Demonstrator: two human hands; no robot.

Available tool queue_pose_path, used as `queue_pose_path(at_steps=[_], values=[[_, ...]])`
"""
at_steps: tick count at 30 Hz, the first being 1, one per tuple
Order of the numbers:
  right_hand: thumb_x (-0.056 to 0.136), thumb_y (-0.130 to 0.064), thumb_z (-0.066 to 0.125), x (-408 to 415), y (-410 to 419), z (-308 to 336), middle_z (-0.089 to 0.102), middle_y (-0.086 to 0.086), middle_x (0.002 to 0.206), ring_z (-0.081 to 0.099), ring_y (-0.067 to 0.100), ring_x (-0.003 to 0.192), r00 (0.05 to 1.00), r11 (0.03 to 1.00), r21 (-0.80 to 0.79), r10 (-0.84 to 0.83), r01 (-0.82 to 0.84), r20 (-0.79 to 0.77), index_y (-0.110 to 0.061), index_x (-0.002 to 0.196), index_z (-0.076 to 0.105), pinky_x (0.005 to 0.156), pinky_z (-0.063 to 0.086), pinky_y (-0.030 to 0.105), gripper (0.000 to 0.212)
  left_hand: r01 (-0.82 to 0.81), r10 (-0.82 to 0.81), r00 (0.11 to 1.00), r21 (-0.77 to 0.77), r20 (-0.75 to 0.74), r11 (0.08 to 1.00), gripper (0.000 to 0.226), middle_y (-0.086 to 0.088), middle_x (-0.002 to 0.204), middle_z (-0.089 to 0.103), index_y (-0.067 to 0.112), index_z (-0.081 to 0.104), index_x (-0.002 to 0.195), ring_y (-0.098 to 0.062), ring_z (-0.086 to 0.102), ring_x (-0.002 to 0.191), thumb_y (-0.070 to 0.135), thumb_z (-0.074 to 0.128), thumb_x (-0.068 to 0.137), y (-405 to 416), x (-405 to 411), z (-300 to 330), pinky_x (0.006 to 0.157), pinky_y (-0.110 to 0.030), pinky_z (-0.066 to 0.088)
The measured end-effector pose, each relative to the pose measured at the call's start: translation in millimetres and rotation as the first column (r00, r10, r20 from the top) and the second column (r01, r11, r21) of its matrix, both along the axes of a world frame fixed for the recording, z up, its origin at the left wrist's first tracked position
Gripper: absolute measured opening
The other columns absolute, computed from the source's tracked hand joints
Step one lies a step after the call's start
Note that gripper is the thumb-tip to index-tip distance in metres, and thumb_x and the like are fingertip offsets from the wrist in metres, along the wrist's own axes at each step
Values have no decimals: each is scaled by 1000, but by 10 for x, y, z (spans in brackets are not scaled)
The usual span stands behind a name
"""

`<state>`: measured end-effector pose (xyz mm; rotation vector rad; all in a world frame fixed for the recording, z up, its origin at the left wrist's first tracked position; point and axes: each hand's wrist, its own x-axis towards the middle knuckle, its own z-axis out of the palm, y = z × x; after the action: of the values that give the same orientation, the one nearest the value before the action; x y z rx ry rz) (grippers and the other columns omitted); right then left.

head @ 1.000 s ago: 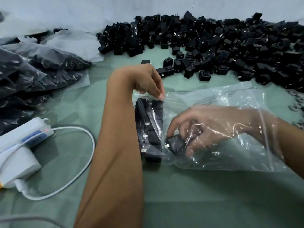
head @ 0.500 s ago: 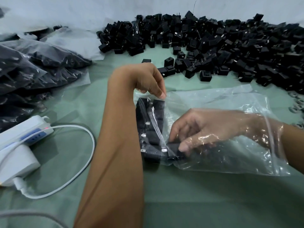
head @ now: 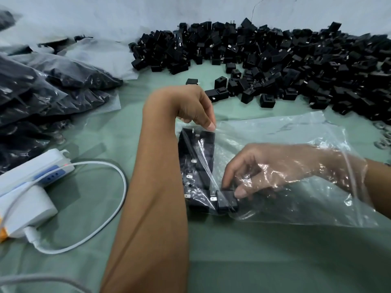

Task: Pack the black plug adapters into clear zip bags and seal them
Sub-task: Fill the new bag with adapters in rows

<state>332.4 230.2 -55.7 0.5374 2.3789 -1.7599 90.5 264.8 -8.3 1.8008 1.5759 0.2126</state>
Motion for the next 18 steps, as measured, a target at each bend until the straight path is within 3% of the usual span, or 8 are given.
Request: queue_pose_path(at_steps=[2, 6, 10, 13, 15, 18], values=[[93, -7, 74, -13, -5, -5, 77, 11, 81, 68, 6, 54, 1000, 998, -51, -27, 27, 4, -1, 114, 73, 51, 50, 11, 21, -3, 3, 1000, -2, -3, 1000, 10, 4, 74, 70, 25, 81, 72, -5, 57, 67, 19, 89, 74, -3, -1, 1, 58, -20, 44], [92, 12, 68, -55, -8, -48, 77, -3, 74, 67, 1, 52, 1000, 999, -51, -19, 19, 5, -1, 119, 69, 50, 50, 9, 30, -14, 13, 1000, -5, -8, 1000, 8, 6, 73, 69, 21, 82, 78, -4, 57, 68, 20, 89, 75, -7, -7, 2, 53, -13, 45], [86, -17, 84, -47, -75, -32, 78, -1, 74, 68, 4, 52, 997, 994, 93, -65, 61, 34, -13, 108, 76, 51, 49, 8, 24, -3, 3, 1000, -13, -11, 1000, 7, 4, 73, 68, 20, 82, 78, -8, 56, 70, 18, 89, 76, -8, -3, -6, 59, -20, 44], [85, -20, 85, 8, -98, 6, 78, -6, 81, 68, 1, 56, 997, 990, 127, -66, 60, 36, -13, 110, 76, 53, 48, 6, 27, -4, 4, 1000, -20, -11, 1000, 7, 6, 69, 67, 20, 81, 77, -6, 56, 67, 17, 88, 76, -4, -6, -21, 59, -20, 42], [91, -9, 77, 84, -44, 42, 77, -18, 86, 69, -6, 66, 995, 994, 99, -60, 51, 81, -5, 119, 71, 59, 49, 4, 29, -12, 12, 1000, -14, -9, 1000, 9, 11, 64, 66, 21, 81, 74, -1, 55, 61, 15, 87, 77, 2, -24, -39, 57, -19, 41], [84, 36, 50, 351, 9, 86, 75, -20, 93, 68, -13, 89, 999, 995, 100, -6, 2, 38, 19, 126, 56, 78, 51, 5, 45, -25, 25, 1000, 34, -3, 999, 12, 17, 58, 64, 23, 80, 72, 1, 55, 60, 15, 88, 76, 25, -20, -54, 59, -19, 41]])
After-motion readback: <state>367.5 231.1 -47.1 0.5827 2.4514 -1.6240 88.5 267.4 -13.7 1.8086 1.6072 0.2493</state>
